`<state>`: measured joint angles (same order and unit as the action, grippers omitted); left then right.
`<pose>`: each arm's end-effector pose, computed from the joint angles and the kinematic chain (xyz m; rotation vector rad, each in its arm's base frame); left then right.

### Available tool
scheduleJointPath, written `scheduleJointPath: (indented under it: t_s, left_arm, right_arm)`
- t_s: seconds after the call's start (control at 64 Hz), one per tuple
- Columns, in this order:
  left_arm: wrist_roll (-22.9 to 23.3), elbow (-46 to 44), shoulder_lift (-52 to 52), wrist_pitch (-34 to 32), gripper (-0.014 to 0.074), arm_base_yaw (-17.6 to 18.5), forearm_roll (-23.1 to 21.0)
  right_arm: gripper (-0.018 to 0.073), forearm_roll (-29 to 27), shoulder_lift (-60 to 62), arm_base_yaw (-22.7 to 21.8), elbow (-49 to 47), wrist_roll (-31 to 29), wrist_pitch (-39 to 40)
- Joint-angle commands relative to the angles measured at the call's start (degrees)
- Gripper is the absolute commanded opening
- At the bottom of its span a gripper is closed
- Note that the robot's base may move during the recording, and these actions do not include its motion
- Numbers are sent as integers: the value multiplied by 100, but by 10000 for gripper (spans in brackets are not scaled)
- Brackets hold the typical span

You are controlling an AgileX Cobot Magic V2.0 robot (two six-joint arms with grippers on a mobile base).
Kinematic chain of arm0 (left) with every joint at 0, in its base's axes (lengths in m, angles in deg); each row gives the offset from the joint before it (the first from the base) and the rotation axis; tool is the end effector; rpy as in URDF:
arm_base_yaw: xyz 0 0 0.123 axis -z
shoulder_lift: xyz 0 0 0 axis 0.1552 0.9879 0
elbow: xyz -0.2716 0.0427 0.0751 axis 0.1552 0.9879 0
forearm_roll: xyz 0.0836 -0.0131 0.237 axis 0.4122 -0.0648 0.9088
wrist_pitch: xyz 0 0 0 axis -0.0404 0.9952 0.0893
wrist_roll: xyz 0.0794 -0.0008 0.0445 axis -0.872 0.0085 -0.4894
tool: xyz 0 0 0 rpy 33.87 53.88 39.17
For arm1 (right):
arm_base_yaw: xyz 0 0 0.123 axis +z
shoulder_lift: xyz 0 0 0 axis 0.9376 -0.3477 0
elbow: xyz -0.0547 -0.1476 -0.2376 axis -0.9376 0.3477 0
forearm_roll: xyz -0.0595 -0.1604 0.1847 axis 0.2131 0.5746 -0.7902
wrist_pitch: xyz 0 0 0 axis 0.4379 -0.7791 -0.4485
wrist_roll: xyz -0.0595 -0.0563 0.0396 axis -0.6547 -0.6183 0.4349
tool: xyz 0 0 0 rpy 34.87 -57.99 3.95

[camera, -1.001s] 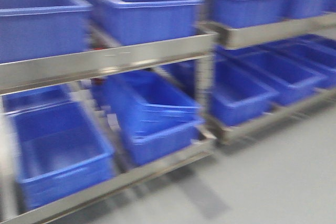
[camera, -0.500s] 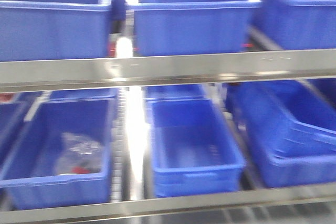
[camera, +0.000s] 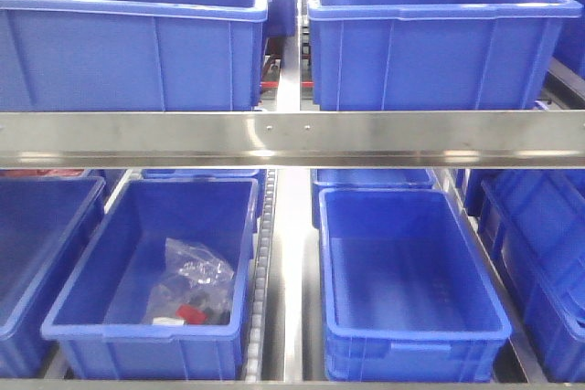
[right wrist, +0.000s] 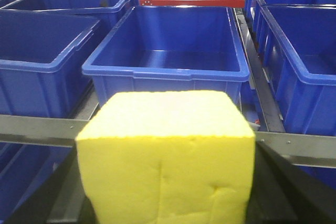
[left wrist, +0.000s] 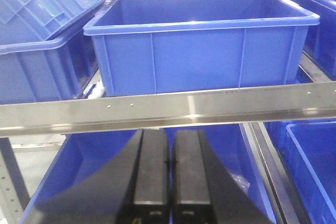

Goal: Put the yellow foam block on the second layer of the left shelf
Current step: 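Extend the right gripper with the cube over a blue bin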

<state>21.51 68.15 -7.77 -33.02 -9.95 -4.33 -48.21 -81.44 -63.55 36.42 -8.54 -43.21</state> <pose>0.0563 0.0018 0.2063 0.0167 1.5431 0.0587 0.0754 0.0083 0.3078 -0.0480 1.5757 0.1249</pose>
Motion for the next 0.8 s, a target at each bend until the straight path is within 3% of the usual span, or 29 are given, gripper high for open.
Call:
scheduleJointPath:
  t_s: [0.0, 0.782]
  left_arm:
    - [27, 143, -102, -466, 136, 55, -35]
    - [27, 143, -102, -466, 136, 55, -35]
  right_arm:
    - [505, 12, -37, -32, -170, -69, 527]
    - [505, 12, -37, -32, -170, -69, 527]
